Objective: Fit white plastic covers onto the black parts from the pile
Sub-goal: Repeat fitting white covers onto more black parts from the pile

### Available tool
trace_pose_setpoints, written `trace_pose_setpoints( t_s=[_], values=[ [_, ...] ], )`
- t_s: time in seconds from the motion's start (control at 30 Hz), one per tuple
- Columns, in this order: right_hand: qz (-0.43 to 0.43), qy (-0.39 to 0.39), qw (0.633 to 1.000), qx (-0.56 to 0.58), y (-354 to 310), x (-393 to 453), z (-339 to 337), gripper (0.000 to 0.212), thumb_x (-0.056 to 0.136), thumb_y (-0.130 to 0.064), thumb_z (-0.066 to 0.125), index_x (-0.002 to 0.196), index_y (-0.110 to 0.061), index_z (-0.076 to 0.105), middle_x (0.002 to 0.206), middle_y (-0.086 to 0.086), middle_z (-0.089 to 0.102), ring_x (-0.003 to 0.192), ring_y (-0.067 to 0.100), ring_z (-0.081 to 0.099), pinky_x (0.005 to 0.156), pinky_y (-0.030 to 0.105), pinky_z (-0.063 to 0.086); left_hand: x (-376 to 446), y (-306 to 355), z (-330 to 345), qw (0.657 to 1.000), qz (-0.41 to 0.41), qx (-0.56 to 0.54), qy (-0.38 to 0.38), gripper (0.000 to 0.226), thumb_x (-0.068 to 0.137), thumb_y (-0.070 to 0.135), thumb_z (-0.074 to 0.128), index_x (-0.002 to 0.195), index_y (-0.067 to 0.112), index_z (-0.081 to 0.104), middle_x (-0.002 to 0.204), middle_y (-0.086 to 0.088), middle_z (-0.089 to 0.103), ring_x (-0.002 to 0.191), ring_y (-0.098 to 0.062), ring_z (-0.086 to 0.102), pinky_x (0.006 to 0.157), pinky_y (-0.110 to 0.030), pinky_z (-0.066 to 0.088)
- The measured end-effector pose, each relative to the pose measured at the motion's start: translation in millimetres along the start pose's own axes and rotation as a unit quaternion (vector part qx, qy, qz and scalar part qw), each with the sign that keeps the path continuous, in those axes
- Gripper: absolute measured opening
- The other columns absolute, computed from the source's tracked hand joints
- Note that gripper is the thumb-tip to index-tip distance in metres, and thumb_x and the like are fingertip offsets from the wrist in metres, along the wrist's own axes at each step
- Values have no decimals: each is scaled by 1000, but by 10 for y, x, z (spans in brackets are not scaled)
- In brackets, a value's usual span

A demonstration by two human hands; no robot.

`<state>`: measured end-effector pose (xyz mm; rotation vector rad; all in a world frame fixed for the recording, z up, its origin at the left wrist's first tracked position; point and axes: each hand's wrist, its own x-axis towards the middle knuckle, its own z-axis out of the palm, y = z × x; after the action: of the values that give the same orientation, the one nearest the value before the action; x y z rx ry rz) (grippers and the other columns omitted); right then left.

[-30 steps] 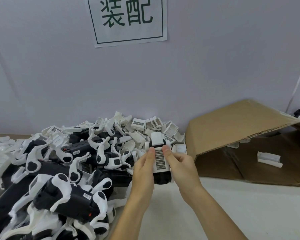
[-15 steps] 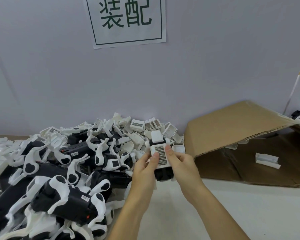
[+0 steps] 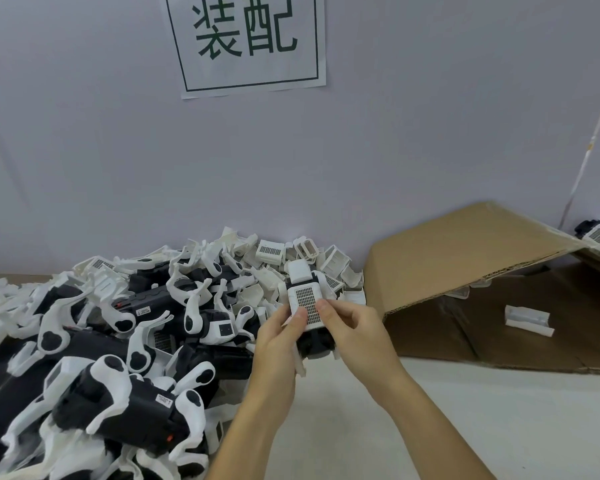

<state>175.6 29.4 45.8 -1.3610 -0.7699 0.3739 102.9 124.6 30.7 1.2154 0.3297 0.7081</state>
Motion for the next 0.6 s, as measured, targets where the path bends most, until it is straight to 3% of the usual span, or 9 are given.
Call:
trace_pose_setpoints(
  t_s=[0.1,0.23,0.4,0.5,0.53,0.6],
  values=[
    [22,-36,999,-15,19,-9,-36,21,101,-26,58,110,-23,76,102,-4,78,100,10,72,89,28,57,-7,-16,11,999,23,36,-12,27,103,13,46,117,11,69,105,-13,75,99,-28,72,81,-42,59],
    [1,-28,999,-33,45,-20,-45,18,100,-21,60,102,-30,76,98,-6,78,97,9,73,84,27,59,-15,-32,0,998,28,64,-9,29,105,8,42,112,15,70,100,-9,77,94,-24,74,71,-32,60],
    [-6,-27,999,-45,52,-8,-33,16,99,-26,62,102,-29,77,95,-8,78,95,6,72,84,26,59,-2,-12,-9,1000,-4,23,6,24,102,14,49,115,9,70,107,-20,73,100,-36,71,76,-40,58],
    [-45,61,980,-181,80,32,-22,19,93,-38,68,106,-25,73,94,-13,72,91,1,67,76,14,53,4,13,-10,999,-25,-14,29,29,98,12,57,127,5,61,108,-26,72,105,-39,69,95,-53,53],
    [-53,96,966,-233,76,40,-21,19,91,-40,69,105,-27,69,95,-14,68,90,3,64,74,12,50,7,17,-8,998,-35,-28,37,33,97,11,59,129,4,57,108,-27,71,104,-39,70,96,-55,52],
    [-70,104,949,-290,48,44,-26,16,91,-40,68,102,-28,64,97,-11,63,92,5,60,75,14,47,3,25,1,996,-54,-59,49,36,96,9,61,130,1,53,112,-26,70,99,-35,72,83,-47,56]
  ],
)
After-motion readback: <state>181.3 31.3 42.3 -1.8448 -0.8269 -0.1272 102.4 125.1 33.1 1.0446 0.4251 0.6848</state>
